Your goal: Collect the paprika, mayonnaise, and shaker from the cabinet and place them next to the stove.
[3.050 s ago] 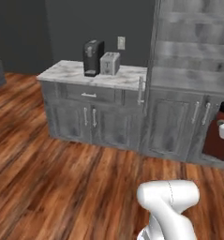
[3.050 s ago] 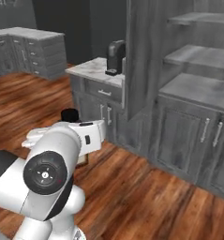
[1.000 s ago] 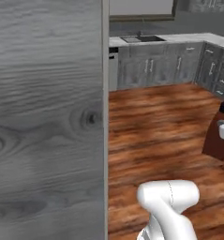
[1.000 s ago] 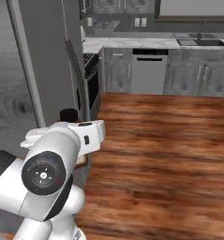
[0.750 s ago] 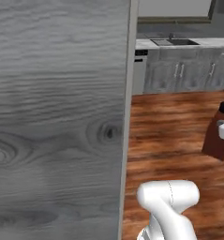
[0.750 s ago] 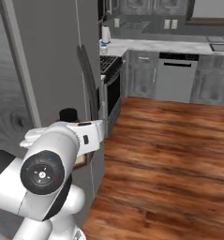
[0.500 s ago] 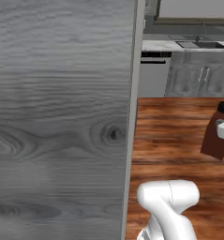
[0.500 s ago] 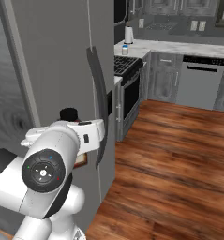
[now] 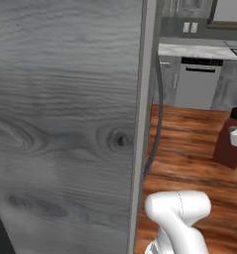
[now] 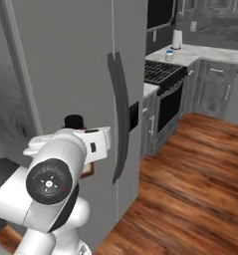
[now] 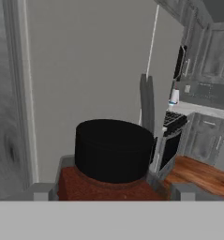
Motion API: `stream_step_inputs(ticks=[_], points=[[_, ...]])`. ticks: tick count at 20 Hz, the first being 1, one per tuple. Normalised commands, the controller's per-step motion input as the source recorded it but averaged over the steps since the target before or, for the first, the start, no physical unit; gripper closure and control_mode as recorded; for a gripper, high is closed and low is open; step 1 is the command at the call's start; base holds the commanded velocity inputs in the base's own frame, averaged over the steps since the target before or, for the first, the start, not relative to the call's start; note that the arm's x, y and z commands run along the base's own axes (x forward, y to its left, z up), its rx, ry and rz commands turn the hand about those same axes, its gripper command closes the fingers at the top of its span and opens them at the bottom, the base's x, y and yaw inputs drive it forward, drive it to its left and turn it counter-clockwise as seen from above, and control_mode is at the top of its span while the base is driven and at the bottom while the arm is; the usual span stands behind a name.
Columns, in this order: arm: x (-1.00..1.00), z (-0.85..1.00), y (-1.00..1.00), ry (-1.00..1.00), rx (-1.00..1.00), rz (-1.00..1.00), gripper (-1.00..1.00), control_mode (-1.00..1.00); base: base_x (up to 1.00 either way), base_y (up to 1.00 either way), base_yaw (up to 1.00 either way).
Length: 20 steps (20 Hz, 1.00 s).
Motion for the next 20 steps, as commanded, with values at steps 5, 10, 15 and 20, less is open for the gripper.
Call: stream_step_inputs(ticks=[5, 10, 15, 20], points=[[0.0, 0.0, 0.0, 0.0, 0.0, 0.0, 1.0, 1.0, 0.47, -0.59, 0.2], [0.0, 0.0, 0.0, 0.0, 0.0, 0.0, 1.0, 1.0, 0.34, -0.71, 0.21], [0.0, 0.0, 0.0, 0.0, 0.0, 0.0, 1.0, 1.0, 0.14, -0.8, 0.21], [0.0, 0.0, 0.0, 0.0, 0.0, 0.0, 1.0, 1.0, 0.0, -0.84, 0.23]])
